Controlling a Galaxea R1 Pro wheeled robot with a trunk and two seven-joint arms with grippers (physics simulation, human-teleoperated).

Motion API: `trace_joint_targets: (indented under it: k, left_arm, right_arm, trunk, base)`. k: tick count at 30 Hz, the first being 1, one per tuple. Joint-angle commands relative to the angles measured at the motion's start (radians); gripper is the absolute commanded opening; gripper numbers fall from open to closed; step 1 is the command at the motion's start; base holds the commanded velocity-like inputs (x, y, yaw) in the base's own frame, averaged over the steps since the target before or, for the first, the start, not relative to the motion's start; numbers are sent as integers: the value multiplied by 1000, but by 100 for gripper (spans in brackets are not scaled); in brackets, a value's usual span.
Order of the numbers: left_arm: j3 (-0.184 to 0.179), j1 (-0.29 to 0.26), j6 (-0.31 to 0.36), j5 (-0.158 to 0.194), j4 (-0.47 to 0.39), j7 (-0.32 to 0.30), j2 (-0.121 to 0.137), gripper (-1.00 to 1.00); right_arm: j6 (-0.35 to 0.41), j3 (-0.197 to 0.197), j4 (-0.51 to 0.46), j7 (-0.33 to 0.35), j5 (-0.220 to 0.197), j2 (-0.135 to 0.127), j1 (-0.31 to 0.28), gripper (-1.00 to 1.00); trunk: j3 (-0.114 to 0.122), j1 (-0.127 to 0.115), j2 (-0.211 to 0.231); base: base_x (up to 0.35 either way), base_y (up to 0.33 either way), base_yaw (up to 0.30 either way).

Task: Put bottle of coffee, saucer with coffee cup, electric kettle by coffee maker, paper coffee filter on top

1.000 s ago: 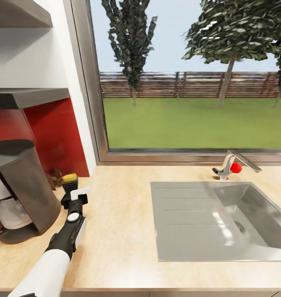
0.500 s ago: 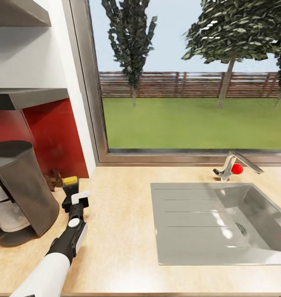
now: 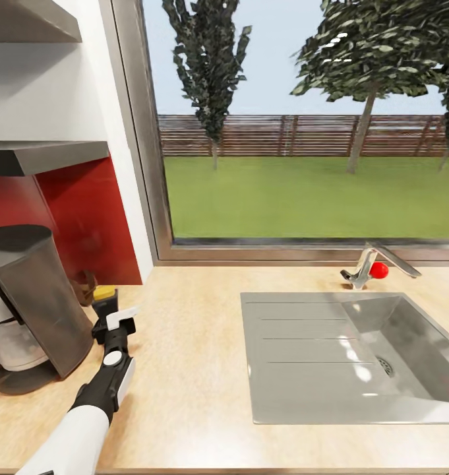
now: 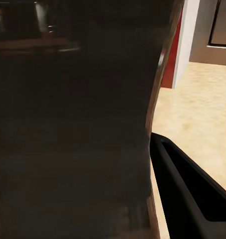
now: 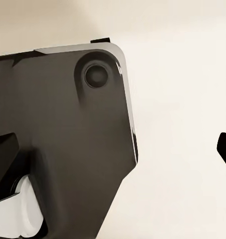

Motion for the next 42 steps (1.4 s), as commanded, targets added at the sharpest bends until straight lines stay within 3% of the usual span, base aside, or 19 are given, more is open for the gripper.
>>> trace_joint_targets:
  k: [1, 3, 4, 33, 42]
  left_arm:
    - [5, -1, -2, -13, 1, 2, -1, -100]
    - [6, -1, -3, -13, 1, 2, -1, -100]
    - [6, -1, -3, -13, 1, 2, -1, 100]
    - [6, 1, -7, -14, 1, 2, -2, 100]
    - [6, 1, -7, -13, 0, 2, -3, 100]
  right_arm:
    - [-4, -3, 1, 1, -8, 0, -1, 100]
    - [-4, -3, 1, 1, -8, 0, -1, 100]
    - [-4, -3, 1, 1, -8, 0, -1, 100]
    - [-4, -3, 2, 1, -8, 0, -1, 100]
    - [-4, -4, 2, 1, -8, 0, -1, 100]
  trunk:
    - [-2, 1, -2]
    - [-2, 1, -2]
    - [-2, 1, -2]
    - [-2, 1, -2]
    - [-2, 1, -2]
  base:
    - [0, 0, 0]
    - [0, 0, 0]
    - [0, 0, 0]
    - [-1, 0, 0]
    - [-187, 0, 0]
